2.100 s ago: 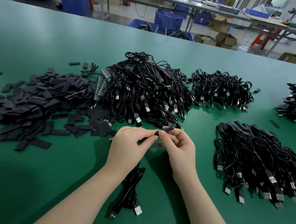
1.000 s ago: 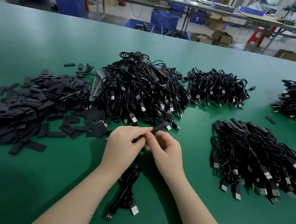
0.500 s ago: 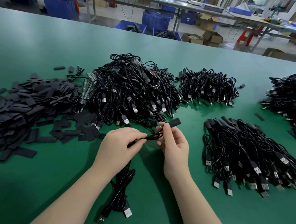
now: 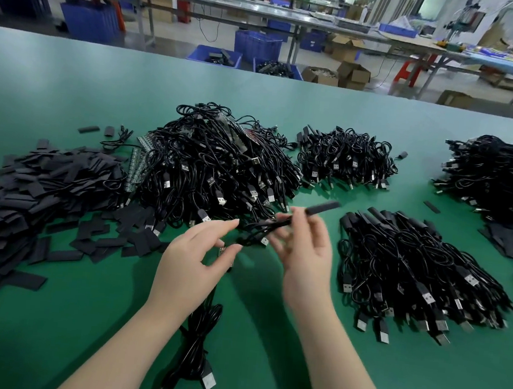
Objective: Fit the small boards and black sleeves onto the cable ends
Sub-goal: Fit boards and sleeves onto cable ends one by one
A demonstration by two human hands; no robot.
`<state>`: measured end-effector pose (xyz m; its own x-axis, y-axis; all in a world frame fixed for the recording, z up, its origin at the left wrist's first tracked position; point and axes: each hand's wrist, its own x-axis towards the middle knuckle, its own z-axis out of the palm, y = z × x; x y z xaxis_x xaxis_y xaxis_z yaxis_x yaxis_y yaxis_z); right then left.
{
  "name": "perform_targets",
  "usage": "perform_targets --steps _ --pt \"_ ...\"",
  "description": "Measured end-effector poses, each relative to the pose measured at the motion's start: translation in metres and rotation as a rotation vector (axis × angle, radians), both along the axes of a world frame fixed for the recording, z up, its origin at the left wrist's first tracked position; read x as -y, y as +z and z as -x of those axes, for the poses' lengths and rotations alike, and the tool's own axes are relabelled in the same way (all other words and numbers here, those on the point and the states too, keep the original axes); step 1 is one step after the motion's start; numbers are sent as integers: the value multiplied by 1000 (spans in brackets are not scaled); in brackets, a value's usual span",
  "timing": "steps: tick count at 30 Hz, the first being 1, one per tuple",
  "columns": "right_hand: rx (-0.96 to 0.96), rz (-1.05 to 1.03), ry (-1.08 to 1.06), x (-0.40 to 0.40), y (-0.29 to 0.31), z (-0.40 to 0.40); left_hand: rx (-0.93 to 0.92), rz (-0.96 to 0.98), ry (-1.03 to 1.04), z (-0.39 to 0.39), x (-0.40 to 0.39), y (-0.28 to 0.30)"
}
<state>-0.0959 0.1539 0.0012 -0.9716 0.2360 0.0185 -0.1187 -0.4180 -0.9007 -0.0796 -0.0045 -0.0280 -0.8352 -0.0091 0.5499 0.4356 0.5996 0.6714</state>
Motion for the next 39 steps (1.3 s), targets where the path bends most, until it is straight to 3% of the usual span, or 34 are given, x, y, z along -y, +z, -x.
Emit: perform_targets --steps 3,5,8,10,12,14,16,18,24,26,28,31,33,34,37,39 --pt "-63 86 -117 -37 39 3 -13 -15 -14 1 1 -1" --pt "-65 -95 -237 -69 65 -2 -14 -22 -15 1 2 -2" --pt "50 -878 -509 -123 88 -2 -15 -9 -20 3 2 -6" --pt "241 -1407 -619 -161 91 8 -8 6 -33 3 1 -7" --pt "564 -1692 -470 -184 84 21 2 13 -47 3 0 -8" --pt "830 -1843 -207 -192 65 29 10 14 -49 3 1 -9" --pt "863 -1914 -148 -193 41 30 7 12 -45 4 2 -10" --pt "807 -1939 -228 -195 27 29 8 -1 -45 4 3 -10" --pt "910 -1834 -110 -202 36 39 65 -3 -35 4 3 -10" --pt "925 -1843 -187 -197 44 40 71 -38 7 4 5 -10" --pt "773 -1914 -377 -179 53 37 79 -104 52 6 7 -10" --pt "221 -1941 -511 -123 60 25 110 -182 100 10 10 -10" --pt "-24 -1824 -271 -77 54 14 125 -225 130 13 12 -12" --pt "-40 -1769 -97 -56 46 10 134 -257 138 13 13 -12" --pt "108 -1733 313 -2 14 6 164 -301 142 16 16 -14" --pt "101 -1800 344 20 -8 7 199 -290 133 18 19 -16"
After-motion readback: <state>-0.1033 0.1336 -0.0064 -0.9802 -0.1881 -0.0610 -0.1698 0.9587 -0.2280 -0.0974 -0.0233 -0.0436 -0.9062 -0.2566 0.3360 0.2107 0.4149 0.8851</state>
